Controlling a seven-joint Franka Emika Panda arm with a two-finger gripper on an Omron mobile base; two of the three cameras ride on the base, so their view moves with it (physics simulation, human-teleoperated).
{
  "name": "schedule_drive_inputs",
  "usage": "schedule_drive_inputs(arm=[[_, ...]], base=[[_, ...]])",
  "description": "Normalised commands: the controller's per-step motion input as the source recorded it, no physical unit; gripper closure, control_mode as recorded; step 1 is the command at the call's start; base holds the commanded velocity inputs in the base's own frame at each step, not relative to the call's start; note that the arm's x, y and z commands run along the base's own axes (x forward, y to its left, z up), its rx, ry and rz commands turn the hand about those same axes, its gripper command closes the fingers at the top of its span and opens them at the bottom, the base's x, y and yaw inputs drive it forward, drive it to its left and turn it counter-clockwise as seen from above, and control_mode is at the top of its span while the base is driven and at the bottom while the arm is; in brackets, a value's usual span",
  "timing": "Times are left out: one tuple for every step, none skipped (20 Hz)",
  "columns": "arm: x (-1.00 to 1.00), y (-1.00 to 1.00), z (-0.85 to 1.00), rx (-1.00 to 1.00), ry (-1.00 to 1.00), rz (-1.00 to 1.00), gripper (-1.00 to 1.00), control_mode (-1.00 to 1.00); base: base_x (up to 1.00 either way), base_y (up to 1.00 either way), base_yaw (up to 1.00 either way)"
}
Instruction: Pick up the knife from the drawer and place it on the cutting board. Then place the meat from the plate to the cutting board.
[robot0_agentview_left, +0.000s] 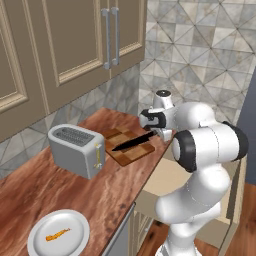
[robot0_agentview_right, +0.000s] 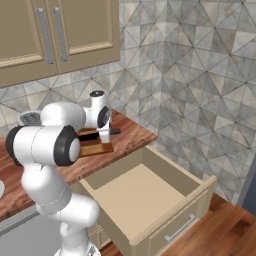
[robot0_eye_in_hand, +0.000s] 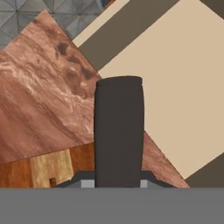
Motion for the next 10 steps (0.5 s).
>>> schedule_drive_inputs(arm=[[0.09, 0.27, -0.21, 0.00, 0.00, 0.05, 1.00, -1.00], [0.11, 0.28, -0.19, 0.00, 0.00, 0.05, 1.00, -1.00], [0.12, 0.28, -0.14, 0.00, 0.00, 0.05, 1.00, -1.00], [0.13, 0.28, -0.11, 0.00, 0.00, 0.05, 1.00, -1.00], [0.18, 0.28, -0.10, 0.00, 0.03, 0.07, 1.00, -1.00], [0.19, 0.29, -0.12, 0.00, 0.01, 0.08, 1.00, -1.00], [0.21, 0.24, -0.13, 0.00, 0.00, 0.08, 1.00, -1.00], [0.24, 0.21, -0.14, 0.00, 0.00, 0.08, 1.00, -1.00], [0.26, 0.14, -0.14, 0.00, 0.00, 0.09, 1.00, -1.00], [0.26, 0.11, -0.11, 0.00, 0.00, 0.09, 1.00, -1.00]], base=[[0.00, 0.00, 0.00], [0.00, 0.00, 0.00], [0.00, 0.00, 0.00], [0.00, 0.00, 0.00], [0.00, 0.00, 0.00], [0.00, 0.00, 0.00], [0.00, 0.00, 0.00], [0.00, 0.00, 0.00], [0.00, 0.00, 0.00], [0.00, 0.00, 0.00]])
